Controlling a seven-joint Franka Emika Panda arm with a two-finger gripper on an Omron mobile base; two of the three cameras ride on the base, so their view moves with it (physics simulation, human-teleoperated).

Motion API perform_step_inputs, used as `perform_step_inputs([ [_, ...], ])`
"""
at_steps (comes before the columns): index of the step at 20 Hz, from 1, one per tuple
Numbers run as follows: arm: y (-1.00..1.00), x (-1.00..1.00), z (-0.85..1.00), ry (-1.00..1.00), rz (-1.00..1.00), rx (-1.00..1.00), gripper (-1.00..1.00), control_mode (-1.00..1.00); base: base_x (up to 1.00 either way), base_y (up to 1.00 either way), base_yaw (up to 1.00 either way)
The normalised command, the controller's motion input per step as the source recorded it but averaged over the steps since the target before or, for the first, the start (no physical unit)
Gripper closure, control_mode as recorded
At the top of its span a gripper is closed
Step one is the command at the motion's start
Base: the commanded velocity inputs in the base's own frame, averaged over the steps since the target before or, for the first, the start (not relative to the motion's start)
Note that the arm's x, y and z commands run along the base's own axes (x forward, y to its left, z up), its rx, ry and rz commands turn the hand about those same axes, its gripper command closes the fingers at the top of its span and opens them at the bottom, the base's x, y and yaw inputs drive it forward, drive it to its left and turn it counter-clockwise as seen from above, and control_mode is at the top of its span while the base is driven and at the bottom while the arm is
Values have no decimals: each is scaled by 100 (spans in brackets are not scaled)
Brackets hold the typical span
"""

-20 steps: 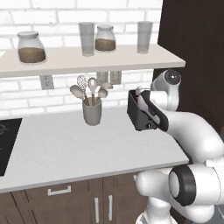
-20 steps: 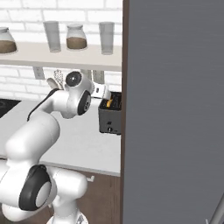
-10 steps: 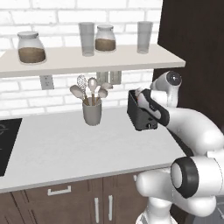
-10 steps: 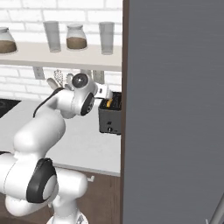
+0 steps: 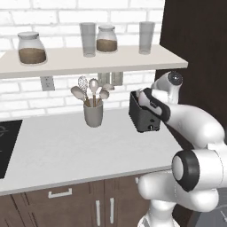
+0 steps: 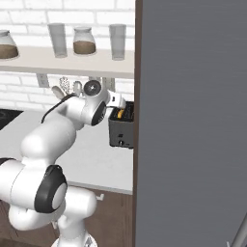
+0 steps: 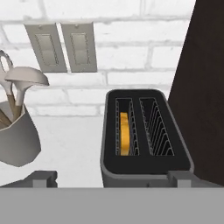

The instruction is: Start the toaster. Once the lever pops up, take the bread to the plate on the dining counter.

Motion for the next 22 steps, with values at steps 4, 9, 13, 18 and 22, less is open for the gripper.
perform_step_inputs([
  [4, 0, 16, -7, 1, 0, 0, -100, -100, 0, 0, 0],
  [9, 0, 12, -8, 3, 0, 0, -100, -100, 0, 0, 0],
  [13, -2, 7, -10, 5, 0, 0, -100, -100, 0, 0, 0],
  [18, -2, 7, -7, 5, 0, 0, -100, -100, 0, 0, 0],
  [22, -3, 11, -2, 6, 0, 0, -100, -100, 0, 0, 0],
])
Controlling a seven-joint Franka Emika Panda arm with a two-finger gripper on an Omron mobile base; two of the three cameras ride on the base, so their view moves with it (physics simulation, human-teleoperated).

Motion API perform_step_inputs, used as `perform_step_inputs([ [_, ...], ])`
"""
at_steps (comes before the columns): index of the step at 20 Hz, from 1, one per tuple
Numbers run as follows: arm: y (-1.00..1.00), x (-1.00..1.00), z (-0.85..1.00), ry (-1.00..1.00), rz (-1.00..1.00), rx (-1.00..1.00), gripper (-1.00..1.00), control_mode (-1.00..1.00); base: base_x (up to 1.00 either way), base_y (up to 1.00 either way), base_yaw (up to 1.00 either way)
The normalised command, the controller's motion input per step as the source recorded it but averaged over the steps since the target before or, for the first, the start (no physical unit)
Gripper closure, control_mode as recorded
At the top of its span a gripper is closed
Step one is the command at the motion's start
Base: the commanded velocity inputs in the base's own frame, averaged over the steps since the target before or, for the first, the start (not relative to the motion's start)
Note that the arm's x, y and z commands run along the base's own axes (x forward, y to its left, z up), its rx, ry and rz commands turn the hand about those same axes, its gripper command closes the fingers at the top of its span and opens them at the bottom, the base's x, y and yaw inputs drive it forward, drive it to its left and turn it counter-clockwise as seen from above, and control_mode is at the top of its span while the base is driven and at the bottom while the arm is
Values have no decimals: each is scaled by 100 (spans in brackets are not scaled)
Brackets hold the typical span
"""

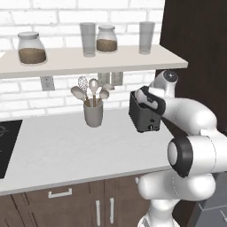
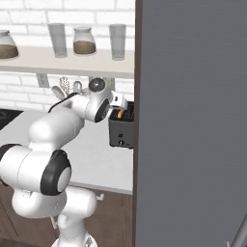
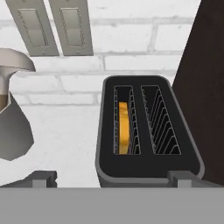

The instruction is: Start the toaster. Once the lever pops up, take the bread to the plate on the dining counter.

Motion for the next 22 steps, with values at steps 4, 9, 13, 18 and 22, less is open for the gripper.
perform_step_inputs([
  [4, -8, 14, -7, 2, 0, 0, -100, -100, 0, 0, 0],
  [9, -19, 11, -11, 0, 0, 0, -100, -100, 0, 0, 0],
  [13, -12, 9, -11, 0, 0, 0, -100, -100, 0, 0, 0],
  [18, -3, 1, -1, 0, 0, 0, -100, -100, 0, 0, 0],
  [22, 0, 0, 0, 0, 0, 0, -100, -100, 0, 0, 0],
])
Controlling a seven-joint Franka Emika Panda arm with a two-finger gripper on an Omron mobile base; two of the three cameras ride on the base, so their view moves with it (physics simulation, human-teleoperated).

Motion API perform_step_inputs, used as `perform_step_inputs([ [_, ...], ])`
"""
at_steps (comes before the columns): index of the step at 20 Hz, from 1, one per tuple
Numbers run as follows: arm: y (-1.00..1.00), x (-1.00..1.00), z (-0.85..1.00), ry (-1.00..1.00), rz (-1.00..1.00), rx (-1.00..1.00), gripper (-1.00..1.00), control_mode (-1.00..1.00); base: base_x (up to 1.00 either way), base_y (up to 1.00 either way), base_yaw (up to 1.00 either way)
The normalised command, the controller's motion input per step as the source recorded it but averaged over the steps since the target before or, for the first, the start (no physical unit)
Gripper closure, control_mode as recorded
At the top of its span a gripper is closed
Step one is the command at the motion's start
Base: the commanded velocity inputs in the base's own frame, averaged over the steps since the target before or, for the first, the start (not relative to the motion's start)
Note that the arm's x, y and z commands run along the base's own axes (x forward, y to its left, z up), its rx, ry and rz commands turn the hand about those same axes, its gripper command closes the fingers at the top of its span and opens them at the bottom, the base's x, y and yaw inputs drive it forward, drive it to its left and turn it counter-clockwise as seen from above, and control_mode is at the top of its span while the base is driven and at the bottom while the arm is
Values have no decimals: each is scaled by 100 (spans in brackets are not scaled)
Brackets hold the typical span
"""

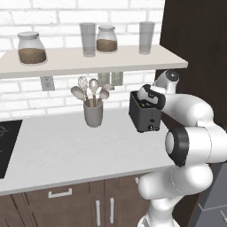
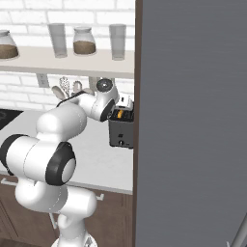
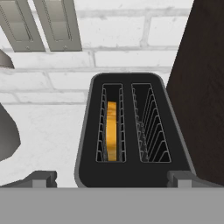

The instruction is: Start the toaster. Once the lever pops up, take the bread to the plate on the dining counter.

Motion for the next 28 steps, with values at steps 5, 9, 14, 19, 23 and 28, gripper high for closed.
perform_step_inputs([
  [5, 0, 0, 0, 0, 0, 0, -100, -100, 0, 0, 0],
  [9, 0, 0, 0, 0, 0, 0, -100, -100, 0, 0, 0],
  [14, 0, 0, 0, 0, 0, 0, -100, -100, 0, 0, 0],
  [19, 0, 0, 0, 0, 0, 0, -100, -100, 0, 0, 0],
  [23, 0, 0, 0, 0, 0, 0, -100, -100, 0, 0, 0],
  [28, 0, 0, 0, 0, 0, 0, -100, -100, 0, 0, 0],
])
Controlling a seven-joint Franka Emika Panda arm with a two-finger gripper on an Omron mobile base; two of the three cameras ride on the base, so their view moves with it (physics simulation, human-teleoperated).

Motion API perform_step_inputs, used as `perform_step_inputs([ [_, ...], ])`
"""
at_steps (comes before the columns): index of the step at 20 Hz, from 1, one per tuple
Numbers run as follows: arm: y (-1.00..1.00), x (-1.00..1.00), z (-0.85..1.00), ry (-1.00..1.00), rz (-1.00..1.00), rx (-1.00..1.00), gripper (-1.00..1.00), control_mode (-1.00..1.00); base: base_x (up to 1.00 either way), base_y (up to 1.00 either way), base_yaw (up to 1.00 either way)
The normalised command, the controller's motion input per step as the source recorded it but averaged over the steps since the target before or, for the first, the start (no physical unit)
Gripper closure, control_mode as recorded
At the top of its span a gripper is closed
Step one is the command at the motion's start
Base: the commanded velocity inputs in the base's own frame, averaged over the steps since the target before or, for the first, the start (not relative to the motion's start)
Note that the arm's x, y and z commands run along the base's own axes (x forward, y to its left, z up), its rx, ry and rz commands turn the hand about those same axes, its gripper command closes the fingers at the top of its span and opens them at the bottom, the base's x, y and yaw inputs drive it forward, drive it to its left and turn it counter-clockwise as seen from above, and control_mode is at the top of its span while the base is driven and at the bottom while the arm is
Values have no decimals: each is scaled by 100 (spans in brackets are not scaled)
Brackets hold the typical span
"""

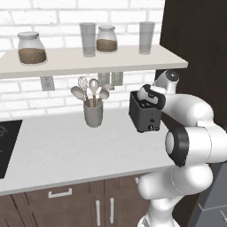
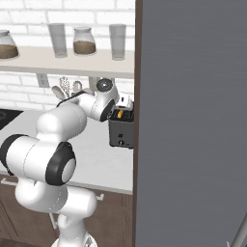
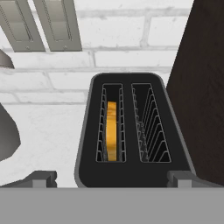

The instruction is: Start the toaster. Once the lever pops up, take the bread to the plate on the dining counter.

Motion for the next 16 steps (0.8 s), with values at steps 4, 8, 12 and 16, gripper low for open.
perform_step_inputs([
  [4, 0, 0, 0, 0, 0, 0, -100, -100, 0, 0, 0],
  [8, 0, 0, 0, 0, 0, 0, -100, -100, 0, 0, 0],
  [12, 0, 0, 0, 0, 0, 0, -100, -100, 0, 0, 0],
  [16, 0, 0, 0, 0, 0, 0, -100, -100, 0, 0, 0],
])
